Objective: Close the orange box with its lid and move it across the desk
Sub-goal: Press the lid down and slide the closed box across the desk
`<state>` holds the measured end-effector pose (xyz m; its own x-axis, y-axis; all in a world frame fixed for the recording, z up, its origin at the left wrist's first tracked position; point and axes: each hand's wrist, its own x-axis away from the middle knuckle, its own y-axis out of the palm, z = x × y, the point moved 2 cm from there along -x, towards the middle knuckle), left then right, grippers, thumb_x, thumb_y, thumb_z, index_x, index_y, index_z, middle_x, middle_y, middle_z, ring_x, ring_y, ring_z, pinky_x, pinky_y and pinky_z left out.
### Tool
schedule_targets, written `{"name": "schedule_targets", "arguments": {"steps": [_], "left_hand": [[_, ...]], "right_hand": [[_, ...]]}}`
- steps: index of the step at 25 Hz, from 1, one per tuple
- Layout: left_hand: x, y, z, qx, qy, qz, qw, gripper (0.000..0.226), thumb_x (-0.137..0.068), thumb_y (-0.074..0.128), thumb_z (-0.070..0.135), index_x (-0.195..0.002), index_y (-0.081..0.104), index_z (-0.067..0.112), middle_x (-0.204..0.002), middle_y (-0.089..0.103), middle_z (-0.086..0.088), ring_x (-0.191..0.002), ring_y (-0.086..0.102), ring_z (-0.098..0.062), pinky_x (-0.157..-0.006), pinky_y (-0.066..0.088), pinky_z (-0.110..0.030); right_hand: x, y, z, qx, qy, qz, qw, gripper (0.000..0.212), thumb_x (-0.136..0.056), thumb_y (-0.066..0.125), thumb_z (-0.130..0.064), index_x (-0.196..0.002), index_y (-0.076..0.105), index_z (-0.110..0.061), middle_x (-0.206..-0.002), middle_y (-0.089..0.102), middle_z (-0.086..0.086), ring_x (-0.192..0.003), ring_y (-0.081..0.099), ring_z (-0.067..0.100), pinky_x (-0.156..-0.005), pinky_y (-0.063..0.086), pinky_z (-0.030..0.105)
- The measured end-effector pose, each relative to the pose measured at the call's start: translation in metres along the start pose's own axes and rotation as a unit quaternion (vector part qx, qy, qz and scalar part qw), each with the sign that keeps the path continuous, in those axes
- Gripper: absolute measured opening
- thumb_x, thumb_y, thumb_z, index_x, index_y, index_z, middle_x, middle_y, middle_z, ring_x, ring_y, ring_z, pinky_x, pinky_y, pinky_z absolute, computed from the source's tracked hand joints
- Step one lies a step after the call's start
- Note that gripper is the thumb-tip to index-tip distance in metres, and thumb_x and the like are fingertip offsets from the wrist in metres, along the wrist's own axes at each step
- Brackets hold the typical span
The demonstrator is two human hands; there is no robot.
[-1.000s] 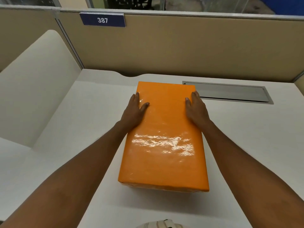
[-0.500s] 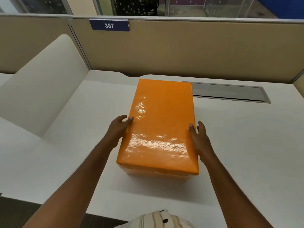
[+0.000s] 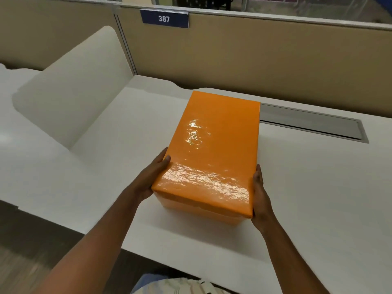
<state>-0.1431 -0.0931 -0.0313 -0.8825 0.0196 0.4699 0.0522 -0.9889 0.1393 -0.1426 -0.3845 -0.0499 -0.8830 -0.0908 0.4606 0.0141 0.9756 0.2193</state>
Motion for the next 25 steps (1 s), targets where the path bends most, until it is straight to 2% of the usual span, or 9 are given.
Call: {"name": "schedule_targets", "arguments": {"steps": [4, 6, 8, 10, 12, 15, 19, 22, 25], "left_hand": [[-0.006, -0.001, -0.005, 0.005, 0.022, 0.000, 1.000, 0.049, -0.096, 0.048, 0.039, -0.143, 0.038, 0.040, -0.133, 0.062, -0.001, -0.107, 0.069, -0.028, -0.082, 0.058, -0.044], [-0.013, -0.007, 0.001, -0.003, 0.028, 0.001, 1.000, 0.046, -0.096, 0.049, 0.036, -0.141, 0.041, 0.040, -0.127, 0.066, 0.001, -0.101, 0.071, -0.025, -0.076, 0.060, -0.039], [-0.021, -0.020, 0.013, -0.008, 0.027, -0.002, 1.000, 0.046, -0.095, 0.050, 0.037, -0.140, 0.042, 0.042, -0.125, 0.066, 0.003, -0.100, 0.072, -0.024, -0.076, 0.060, -0.038], [-0.033, -0.043, 0.030, -0.014, 0.037, -0.003, 0.999, 0.049, -0.093, 0.053, 0.039, -0.141, 0.041, 0.043, -0.127, 0.065, 0.004, -0.103, 0.070, -0.026, -0.083, 0.059, -0.043], [-0.048, -0.069, 0.052, -0.015, 0.050, 0.005, 0.999, 0.055, -0.090, 0.058, 0.041, -0.143, 0.040, 0.042, -0.129, 0.064, 0.003, -0.105, 0.069, -0.028, -0.090, 0.056, -0.050], [-0.073, -0.115, 0.091, -0.004, 0.074, 0.030, 0.997, 0.062, -0.084, 0.068, 0.039, -0.141, 0.045, 0.037, -0.131, 0.064, -0.002, -0.106, 0.069, -0.029, -0.091, 0.055, -0.051], [-0.108, -0.179, 0.135, 0.046, 0.096, 0.063, 0.992, 0.056, -0.081, 0.072, 0.034, -0.134, 0.057, 0.024, -0.125, 0.068, -0.006, -0.107, 0.068, -0.029, -0.083, 0.058, -0.042], [-0.134, -0.219, 0.158, 0.068, 0.101, 0.041, 0.992, 0.049, -0.085, 0.065, 0.035, -0.132, 0.059, 0.021, -0.125, 0.068, -0.010, -0.110, 0.066, -0.031, -0.085, 0.056, -0.042], [-0.157, -0.259, 0.180, 0.075, 0.097, 0.075, 0.990, 0.048, -0.087, 0.062, 0.036, -0.132, 0.059, 0.020, -0.124, 0.068, -0.011, -0.106, 0.068, -0.030, -0.078, 0.058, -0.040]], "right_hand": [[-0.004, 0.003, 0.003, -0.022, -0.010, 0.036, 0.999, 0.056, -0.084, 0.041, -0.062, -0.139, 0.027, -0.055, -0.145, 0.044, -0.004, -0.124, 0.052, 0.032, -0.098, 0.046, 0.059], [-0.004, 0.013, -0.003, -0.019, -0.017, 0.057, 0.998, 0.072, -0.071, 0.054, -0.071, -0.137, 0.034, -0.051, -0.138, 0.051, -0.003, -0.115, 0.059, 0.032, -0.089, 0.053, 0.054], [-0.006, 0.029, -0.009, -0.020, -0.026, 0.063, 0.997, 0.097, -0.044, 0.068, -0.080, -0.132, 0.042, -0.048, -0.128, 0.059, -0.005, -0.106, 0.064, 0.029, -0.075, 0.058, 0.045], [-0.015, 0.053, -0.019, -0.028, -0.046, 0.070, 0.996, 0.096, -0.040, 0.071, -0.079, -0.127, 0.046, -0.049, -0.122, 0.062, -0.008, -0.104, 0.065, 0.028, -0.068, 0.059, 0.040], [-0.028, 0.080, -0.031, -0.040, -0.066, 0.074, 0.994, 0.073, -0.061, 0.064, -0.072, -0.127, 0.046, -0.047, -0.123, 0.061, -0.008, -0.104, 0.064, 0.027, -0.070, 0.059, 0.040], [-0.063, 0.128, -0.045, -0.068, -0.082, 0.081, 0.991, 0.046, -0.093, 0.045, -0.044, -0.138, 0.042, -0.038, -0.131, 0.058, -0.001, -0.110, 0.062, 0.030, -0.087, 0.053, 0.051], [-0.114, 0.197, -0.071, -0.053, -0.099, 0.062, 0.992, 0.047, -0.096, 0.041, -0.041, -0.142, 0.037, -0.034, -0.135, 0.055, 0.001, -0.113, 0.061, 0.030, -0.093, 0.051, 0.053], [-0.148, 0.244, -0.086, -0.049, -0.108, 0.034, 0.992, 0.043, -0.097, 0.040, -0.040, -0.140, 0.040, -0.033, -0.131, 0.057, 0.000, -0.111, 0.061, 0.028, -0.091, 0.052, 0.051], [-0.188, 0.285, -0.091, -0.033, -0.103, 0.025, 0.994, 0.044, -0.097, 0.039, -0.043, -0.140, 0.038, -0.033, -0.134, 0.055, 0.001, -0.112, 0.060, 0.028, -0.093, 0.052, 0.051]]}}
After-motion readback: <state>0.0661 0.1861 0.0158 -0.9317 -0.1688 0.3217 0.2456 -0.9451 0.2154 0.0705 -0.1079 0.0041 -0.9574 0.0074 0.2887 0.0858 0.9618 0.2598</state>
